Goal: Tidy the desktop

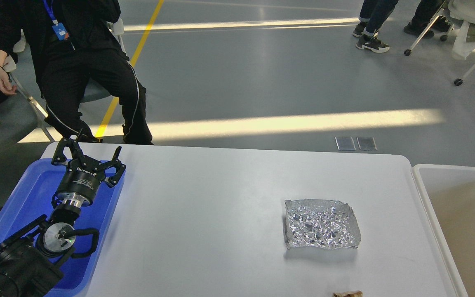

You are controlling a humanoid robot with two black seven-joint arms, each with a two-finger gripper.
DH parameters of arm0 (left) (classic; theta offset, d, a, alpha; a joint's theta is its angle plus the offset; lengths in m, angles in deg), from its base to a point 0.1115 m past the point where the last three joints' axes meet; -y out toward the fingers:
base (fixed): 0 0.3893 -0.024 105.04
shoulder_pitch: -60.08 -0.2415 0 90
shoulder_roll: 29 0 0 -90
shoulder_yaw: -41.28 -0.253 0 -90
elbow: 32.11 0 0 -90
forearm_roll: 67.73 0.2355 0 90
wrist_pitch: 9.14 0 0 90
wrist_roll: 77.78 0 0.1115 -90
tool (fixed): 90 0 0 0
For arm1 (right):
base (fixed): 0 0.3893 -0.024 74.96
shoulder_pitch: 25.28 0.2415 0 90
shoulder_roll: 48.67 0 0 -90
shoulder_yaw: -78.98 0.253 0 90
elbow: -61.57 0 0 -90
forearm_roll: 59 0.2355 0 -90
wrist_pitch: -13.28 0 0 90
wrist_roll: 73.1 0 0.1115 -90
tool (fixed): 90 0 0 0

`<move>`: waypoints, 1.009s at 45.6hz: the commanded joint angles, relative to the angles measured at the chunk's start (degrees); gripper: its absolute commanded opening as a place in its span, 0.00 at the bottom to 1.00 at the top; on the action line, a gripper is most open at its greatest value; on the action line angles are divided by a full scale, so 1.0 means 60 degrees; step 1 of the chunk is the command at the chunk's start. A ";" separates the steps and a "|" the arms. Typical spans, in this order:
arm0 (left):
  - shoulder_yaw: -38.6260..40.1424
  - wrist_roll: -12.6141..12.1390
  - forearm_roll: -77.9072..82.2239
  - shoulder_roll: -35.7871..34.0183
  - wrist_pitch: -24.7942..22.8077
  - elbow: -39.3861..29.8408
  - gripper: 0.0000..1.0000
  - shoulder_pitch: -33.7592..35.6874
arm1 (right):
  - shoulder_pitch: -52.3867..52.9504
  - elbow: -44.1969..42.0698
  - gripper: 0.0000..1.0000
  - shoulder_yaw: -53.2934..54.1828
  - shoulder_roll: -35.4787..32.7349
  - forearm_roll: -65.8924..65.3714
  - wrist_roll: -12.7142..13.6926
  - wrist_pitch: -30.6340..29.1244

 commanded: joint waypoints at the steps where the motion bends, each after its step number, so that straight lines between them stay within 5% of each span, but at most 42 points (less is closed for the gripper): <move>1: 0.0000 0.0002 -0.0003 0.0000 0.0000 -0.0011 1.00 -0.0003 | -0.1121 -0.0097 0.00 0.0012 0.0411 0.2884 -0.0619 0.0255; 14: 0.0000 0.0002 -0.0003 0.0000 0.0000 -0.0011 1.00 0.0011 | -0.3040 -0.0593 0.00 0.0129 0.1845 0.5242 -0.0781 0.0474; 28: 0.0000 0.0002 -0.0003 0.0000 0.0000 -0.0011 1.00 -0.0003 | -0.5882 -0.3552 0.00 0.1314 0.4454 0.6606 -0.0635 0.0504; 46: 0.0000 0.0002 -0.0003 0.0000 0.0000 0.0004 1.00 -0.0003 | -0.7728 -0.7272 0.00 0.2649 0.6987 0.6489 0.0903 0.0577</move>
